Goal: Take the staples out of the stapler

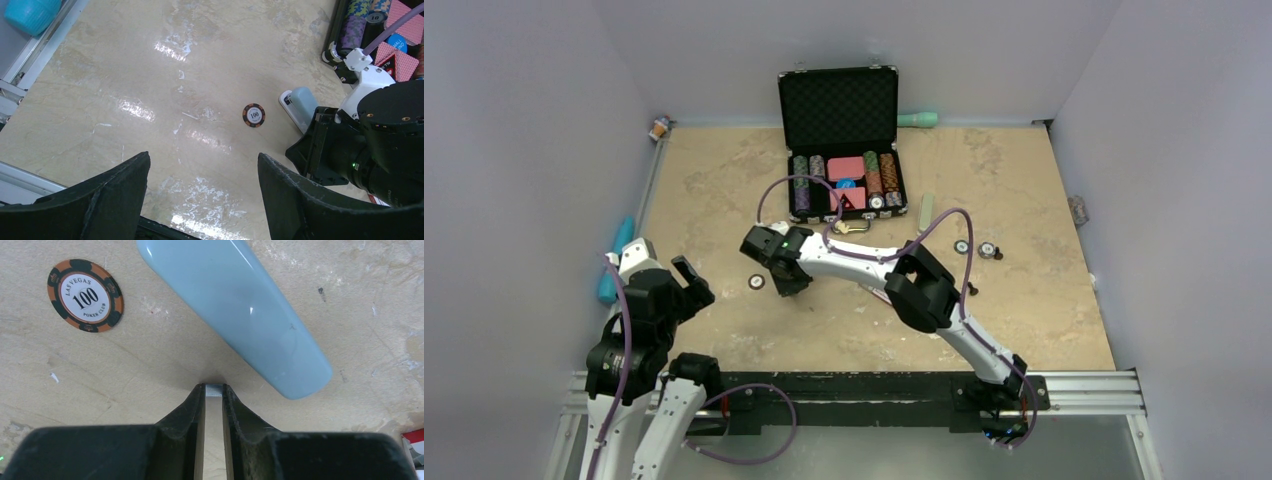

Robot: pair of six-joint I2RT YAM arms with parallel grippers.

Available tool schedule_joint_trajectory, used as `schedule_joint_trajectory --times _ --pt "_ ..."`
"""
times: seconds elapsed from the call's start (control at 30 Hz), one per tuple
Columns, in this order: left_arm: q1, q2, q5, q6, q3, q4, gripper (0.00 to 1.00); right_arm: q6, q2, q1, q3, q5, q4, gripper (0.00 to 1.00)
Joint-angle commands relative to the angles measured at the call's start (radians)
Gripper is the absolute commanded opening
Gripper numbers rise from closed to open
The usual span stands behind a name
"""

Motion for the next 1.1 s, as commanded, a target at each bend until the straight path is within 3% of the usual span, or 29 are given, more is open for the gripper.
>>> schedule_joint_trajectory --times 0.0,0.27,0.7,1.07 --pt "0.008 -0.006 0.0 0.021 -0.002 0.035 0.82 -0.025 -0.098 -0.01 0.008 -0.009 -0.05 0.09" --pt "0.009 -0.005 0.002 0.021 -0.002 0.035 0.82 -0.047 -0.25 -0.009 -0.063 0.005 -0.069 0.07" --pt "0.008 -0.008 0.007 0.025 -0.003 0.038 0.82 -0.046 -0.586 -0.063 -0.521 0.118 0.008 0.07" --pt "0.008 -0.009 0.004 0.022 0.0 0.034 0.82 -0.065 -0.67 -0.158 -0.728 0.135 0.119 0.08"
